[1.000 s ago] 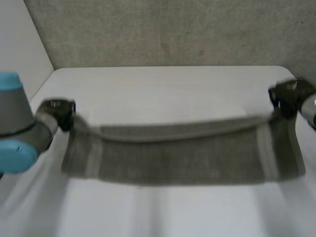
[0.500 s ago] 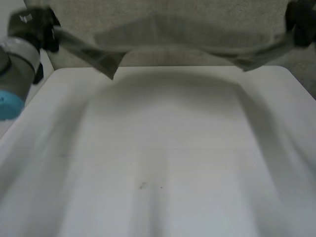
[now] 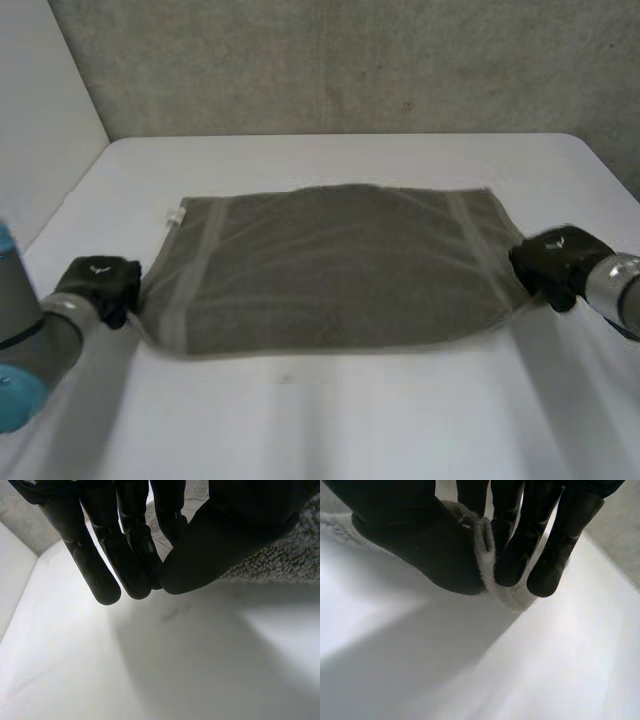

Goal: Fold the towel.

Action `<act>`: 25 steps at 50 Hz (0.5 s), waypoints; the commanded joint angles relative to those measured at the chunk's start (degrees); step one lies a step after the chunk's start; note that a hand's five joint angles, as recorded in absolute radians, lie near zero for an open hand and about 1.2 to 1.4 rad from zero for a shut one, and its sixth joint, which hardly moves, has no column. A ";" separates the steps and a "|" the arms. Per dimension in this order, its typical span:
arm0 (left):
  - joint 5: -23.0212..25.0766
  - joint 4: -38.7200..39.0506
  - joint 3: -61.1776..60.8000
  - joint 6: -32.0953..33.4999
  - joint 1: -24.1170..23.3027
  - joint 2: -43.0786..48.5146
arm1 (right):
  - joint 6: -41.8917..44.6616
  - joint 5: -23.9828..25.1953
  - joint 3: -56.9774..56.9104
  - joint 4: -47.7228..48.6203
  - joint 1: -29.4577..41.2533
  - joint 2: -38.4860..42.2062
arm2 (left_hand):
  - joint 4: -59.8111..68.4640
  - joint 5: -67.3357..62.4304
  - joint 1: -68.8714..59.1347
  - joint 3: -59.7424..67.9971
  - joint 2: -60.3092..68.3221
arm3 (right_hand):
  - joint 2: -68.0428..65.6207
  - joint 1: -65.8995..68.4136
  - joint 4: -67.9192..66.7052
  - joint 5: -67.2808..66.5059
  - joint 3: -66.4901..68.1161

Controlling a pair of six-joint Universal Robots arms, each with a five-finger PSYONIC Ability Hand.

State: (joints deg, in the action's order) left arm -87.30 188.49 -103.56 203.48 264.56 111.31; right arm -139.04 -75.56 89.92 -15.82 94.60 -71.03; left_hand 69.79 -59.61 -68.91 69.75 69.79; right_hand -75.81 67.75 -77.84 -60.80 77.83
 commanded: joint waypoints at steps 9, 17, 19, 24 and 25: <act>1.87 -9.11 -8.15 -0.10 1.57 -15.51 | 12.48 -0.03 2.72 -11.60 -4.25 -7.19 | 10.21 -10.39 -11.09 10.25 10.21 | -4.19 12.25 -2.16 -9.20 2.17; 1.43 -4.63 3.45 -1.07 -2.12 -5.14 | 2.90 -0.38 -4.75 -2.11 -3.11 3.18 | 10.21 -10.39 -11.09 10.25 10.21 | -4.19 12.25 -2.16 -9.20 2.17; 1.26 -4.45 9.66 -2.47 -3.26 0.45 | -0.25 -0.55 -8.68 0.87 -1.01 8.43 | 10.21 -10.39 -11.09 10.25 10.21 | -4.19 12.25 -2.16 -9.20 2.17; 0.73 -4.62 19.50 -6.24 -4.32 9.68 | -4.47 -1.78 -14.40 5.44 1.37 15.11 | 10.21 -10.39 -11.09 10.25 10.21 | -4.19 12.25 -2.16 -9.20 2.17; 0.73 -4.63 19.54 -6.26 -4.32 9.71 | -4.49 -1.78 -14.42 5.45 1.38 15.13 | 10.21 -10.39 -11.09 10.25 10.21 | -4.19 12.25 -2.16 -9.20 2.17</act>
State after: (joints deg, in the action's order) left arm -85.93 183.89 -94.72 200.88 261.64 110.93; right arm -139.22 -76.26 81.25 -14.70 93.54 -62.99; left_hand 69.79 -59.61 -68.91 69.75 69.80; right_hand -75.81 67.75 -77.84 -60.80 77.83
